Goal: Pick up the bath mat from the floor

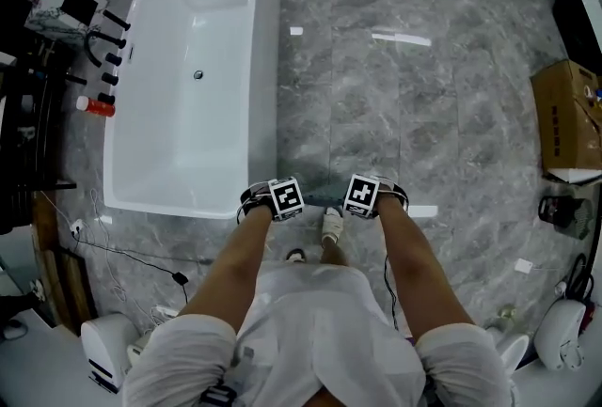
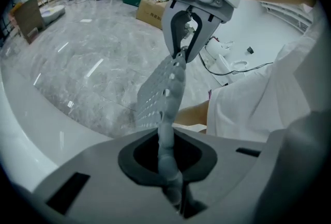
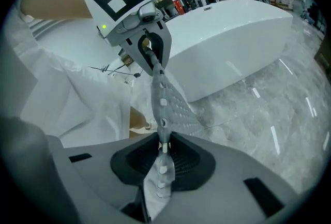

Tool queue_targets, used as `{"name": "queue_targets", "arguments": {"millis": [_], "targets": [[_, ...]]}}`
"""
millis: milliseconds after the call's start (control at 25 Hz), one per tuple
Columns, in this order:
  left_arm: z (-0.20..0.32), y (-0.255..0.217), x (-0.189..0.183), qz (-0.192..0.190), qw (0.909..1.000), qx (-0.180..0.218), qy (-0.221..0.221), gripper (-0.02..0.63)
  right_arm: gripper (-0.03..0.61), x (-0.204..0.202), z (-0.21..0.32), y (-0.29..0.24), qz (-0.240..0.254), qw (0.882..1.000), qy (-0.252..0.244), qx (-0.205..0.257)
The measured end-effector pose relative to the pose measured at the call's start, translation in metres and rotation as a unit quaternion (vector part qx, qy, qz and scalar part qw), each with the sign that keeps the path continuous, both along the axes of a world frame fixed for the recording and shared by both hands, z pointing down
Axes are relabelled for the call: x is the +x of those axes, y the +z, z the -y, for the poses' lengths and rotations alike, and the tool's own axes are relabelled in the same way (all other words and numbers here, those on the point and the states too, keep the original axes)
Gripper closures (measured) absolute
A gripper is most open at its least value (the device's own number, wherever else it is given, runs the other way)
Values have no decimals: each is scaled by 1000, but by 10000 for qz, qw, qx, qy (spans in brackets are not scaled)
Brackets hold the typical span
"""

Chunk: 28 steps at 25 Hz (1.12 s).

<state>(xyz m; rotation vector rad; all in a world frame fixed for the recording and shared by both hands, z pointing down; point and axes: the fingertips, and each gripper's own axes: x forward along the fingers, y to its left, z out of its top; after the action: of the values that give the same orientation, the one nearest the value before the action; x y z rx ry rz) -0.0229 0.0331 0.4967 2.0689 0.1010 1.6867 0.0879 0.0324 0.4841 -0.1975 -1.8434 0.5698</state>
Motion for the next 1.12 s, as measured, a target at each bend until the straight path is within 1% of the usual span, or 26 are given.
{"name": "queue_targets", "arguments": {"millis": [160, 320, 520, 760, 960, 1120], "targets": [[13, -37, 14, -72, 9999, 83, -7, 581, 494, 14, 14, -37, 91, 9999, -67, 49], [17, -65, 32, -209, 9998, -43, -39, 581, 494, 31, 22, -67, 72, 9998, -169, -74], [34, -85, 40, -283, 9995, -119, 1, 583, 494, 40, 38, -87, 24, 9995, -275, -119], [46, -101, 38, -448, 9988, -182, 2, 581, 494, 39, 50, -106, 58, 9991, -316, -265], [54, -108, 30, -445, 9988, -184, 16, 582, 497, 29, 60, -111, -32, 9986, -500, -156], [58, -110, 24, -435, 9988, -189, 96, 581, 499, 23, 63, -112, -11, 9990, -381, -225]]}}
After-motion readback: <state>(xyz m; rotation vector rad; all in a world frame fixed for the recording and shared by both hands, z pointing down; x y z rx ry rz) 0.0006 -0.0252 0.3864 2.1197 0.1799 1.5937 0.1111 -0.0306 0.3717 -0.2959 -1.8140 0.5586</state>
